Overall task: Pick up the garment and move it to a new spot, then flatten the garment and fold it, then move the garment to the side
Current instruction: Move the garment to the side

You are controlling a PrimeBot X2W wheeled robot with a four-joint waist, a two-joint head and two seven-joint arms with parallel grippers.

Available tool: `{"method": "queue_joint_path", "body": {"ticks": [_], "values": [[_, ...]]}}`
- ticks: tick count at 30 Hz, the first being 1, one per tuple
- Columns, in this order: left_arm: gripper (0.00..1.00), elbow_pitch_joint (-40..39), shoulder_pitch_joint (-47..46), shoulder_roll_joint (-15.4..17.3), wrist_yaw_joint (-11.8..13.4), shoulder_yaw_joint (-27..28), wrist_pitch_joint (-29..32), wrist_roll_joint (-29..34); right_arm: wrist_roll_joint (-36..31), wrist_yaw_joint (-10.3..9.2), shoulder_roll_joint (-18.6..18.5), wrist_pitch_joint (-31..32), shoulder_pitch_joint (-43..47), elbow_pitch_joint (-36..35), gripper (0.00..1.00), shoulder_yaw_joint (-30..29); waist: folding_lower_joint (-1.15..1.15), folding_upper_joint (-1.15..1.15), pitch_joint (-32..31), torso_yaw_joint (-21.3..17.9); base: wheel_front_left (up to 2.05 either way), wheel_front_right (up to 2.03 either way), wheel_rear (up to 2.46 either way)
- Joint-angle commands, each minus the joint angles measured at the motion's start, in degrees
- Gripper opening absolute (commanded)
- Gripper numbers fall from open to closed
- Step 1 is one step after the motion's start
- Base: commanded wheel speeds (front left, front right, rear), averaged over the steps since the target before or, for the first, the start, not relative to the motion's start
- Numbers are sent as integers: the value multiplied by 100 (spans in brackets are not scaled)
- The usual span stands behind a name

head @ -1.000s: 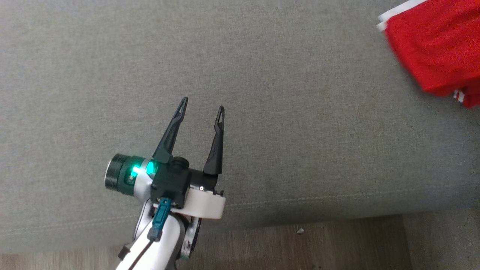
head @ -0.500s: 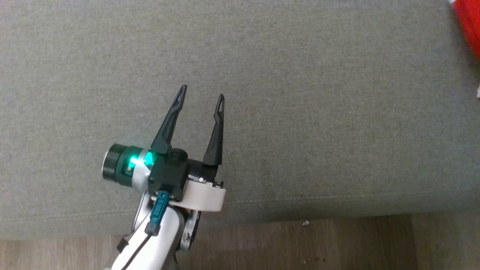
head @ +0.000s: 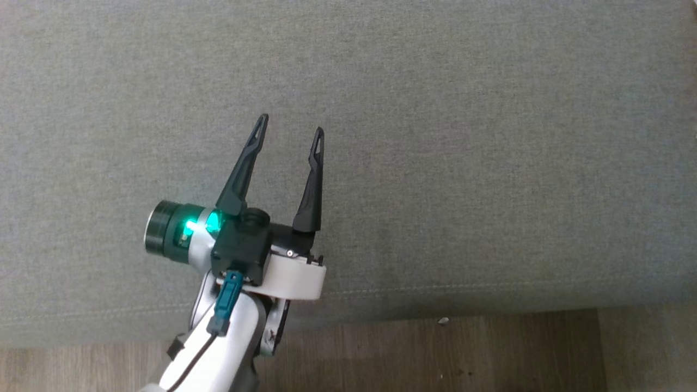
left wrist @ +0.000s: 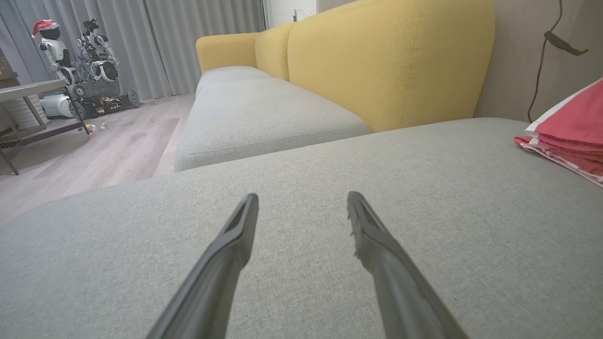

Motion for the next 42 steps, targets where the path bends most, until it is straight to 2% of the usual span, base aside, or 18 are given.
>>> {"method": "queue_joint_path", "body": {"ticks": [1,5,8,13,14,18,21,25,32,42], "values": [[100,-203,-142,40,-29,184,-29,-11,-532,19,-26,-367,124,-446,100,-205,0,0,-7,-10,0,0,0],[100,-184,-121,79,-55,205,-29,-14,-1413,19,624,-1245,100,-876,100,-540,0,0,-96,-42,0,0,0],[100,-176,-72,113,-55,232,-29,-19,-1614,19,1263,-1976,127,-1024,100,-423,0,0,-240,-68,0,0,0],[100,-215,70,87,10,361,-29,-127,-1167,19,2281,-3416,361,-870,100,258,0,0,-571,-90,0,0,0],[100,-215,70,87,10,361,-29,-127,-1167,19,2281,-3416,361,-870,100,258,0,0,-571,-90,0,0,0],[100,-236,254,-19,23,566,-29,-375,-274,19,2560,-4247,724,-425,100,1214,0,0,-886,-9,0,0,0],[100,-326,410,-93,64,782,-29,-494,215,19,2733,-4412,976,-282,100,1620,0,0,-1093,68,0,0,0],[100,-504,619,-160,-39,967,-29,-573,571,19,3055,-4425,1393,-695,100,1877,0,0,-1274,188,0,0,0],[100,-847,991,-196,-185,1098,-29,-221,532,19,3457,-4427,2313,-1495,100,1802,0,0,-1556,361,0,0,0],[100,-715,1511,-194,-422,1060,-29,-94,503,19,3544,-4428,3035,-1534,100,1705,0,0,-1941,405,0,0,0]]}}
